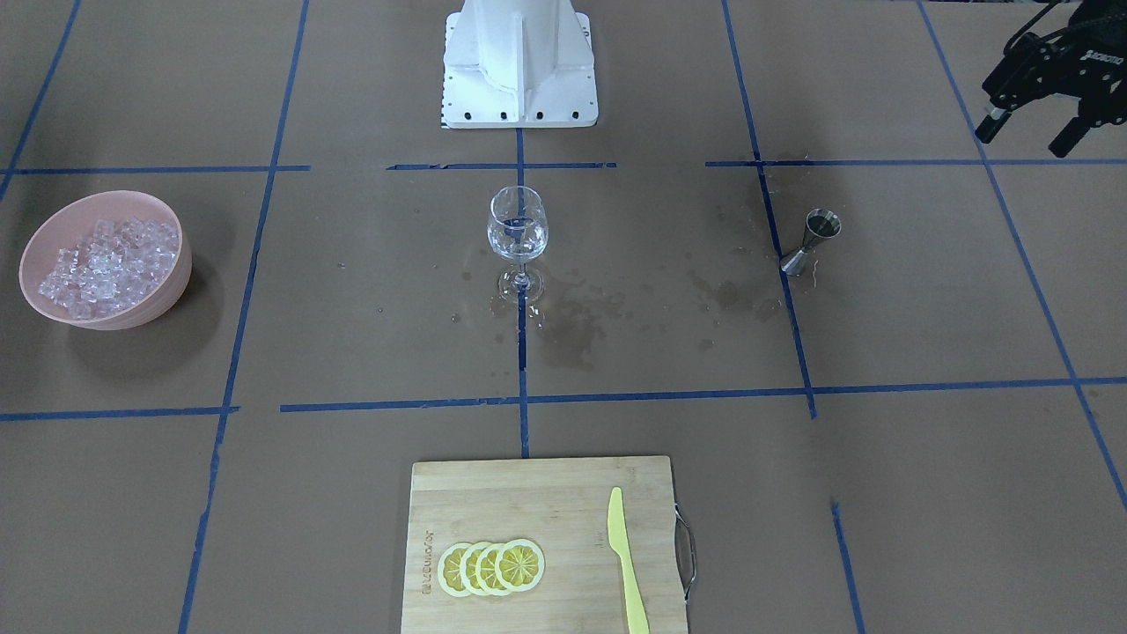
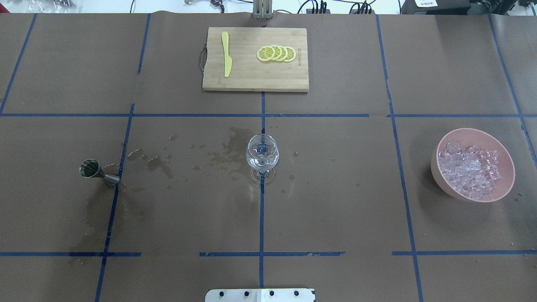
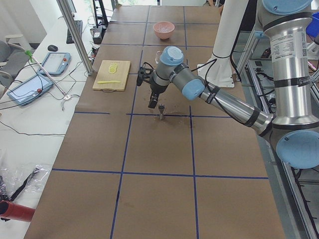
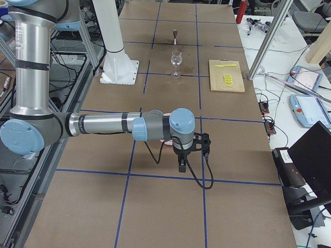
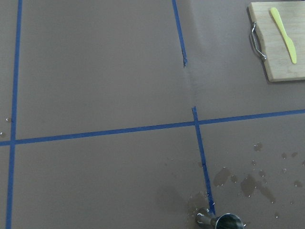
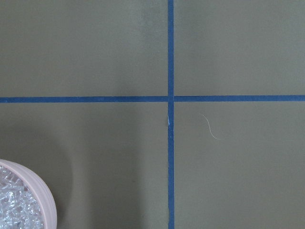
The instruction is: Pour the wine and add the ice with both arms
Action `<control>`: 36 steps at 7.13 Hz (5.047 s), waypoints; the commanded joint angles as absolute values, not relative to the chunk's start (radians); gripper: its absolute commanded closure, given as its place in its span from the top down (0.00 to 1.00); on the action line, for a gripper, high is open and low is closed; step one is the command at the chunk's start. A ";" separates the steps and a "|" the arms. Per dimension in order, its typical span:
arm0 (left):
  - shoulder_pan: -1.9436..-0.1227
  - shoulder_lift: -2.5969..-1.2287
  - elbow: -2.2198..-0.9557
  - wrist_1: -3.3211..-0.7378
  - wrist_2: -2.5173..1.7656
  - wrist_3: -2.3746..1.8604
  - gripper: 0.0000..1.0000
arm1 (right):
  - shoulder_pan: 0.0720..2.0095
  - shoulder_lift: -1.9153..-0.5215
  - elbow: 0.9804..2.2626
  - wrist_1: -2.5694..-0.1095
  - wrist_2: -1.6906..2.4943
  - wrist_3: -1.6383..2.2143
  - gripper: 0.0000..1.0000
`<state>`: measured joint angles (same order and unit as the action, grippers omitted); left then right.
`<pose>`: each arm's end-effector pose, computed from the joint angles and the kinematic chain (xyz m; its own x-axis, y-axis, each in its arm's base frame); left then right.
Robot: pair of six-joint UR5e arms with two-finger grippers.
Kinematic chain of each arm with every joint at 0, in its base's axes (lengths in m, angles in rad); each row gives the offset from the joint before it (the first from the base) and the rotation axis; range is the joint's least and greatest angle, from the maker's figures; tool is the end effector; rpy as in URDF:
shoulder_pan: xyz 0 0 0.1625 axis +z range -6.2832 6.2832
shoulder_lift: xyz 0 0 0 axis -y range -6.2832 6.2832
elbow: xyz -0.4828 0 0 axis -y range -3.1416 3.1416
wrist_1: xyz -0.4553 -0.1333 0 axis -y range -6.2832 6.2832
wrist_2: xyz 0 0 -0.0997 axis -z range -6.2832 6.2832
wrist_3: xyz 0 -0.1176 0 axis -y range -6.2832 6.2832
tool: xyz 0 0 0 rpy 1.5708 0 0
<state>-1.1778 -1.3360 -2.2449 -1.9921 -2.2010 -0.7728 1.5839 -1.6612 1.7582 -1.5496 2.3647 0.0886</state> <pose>0.1082 -0.4280 0.4248 0.5861 0.0966 -0.8044 0.2228 0.9354 0.2746 0.0562 -0.5176 0.6693 0.6982 0.0133 0.7158 -0.0751 0.9957 0.0548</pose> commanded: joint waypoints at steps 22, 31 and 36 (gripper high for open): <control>-0.052 -1.445 -1.913 -1.990 -0.572 -1.736 0.94 | 1.379 -1.749 2.143 -1.560 2.347 0.575 1.00; -0.067 -1.486 -1.818 -1.991 -0.439 -1.756 0.85 | 1.273 -1.753 2.198 -1.560 2.339 0.703 1.00; -0.086 -1.489 -1.813 -1.991 -0.437 -1.756 0.71 | 1.197 -1.752 2.226 -1.554 2.312 0.790 1.00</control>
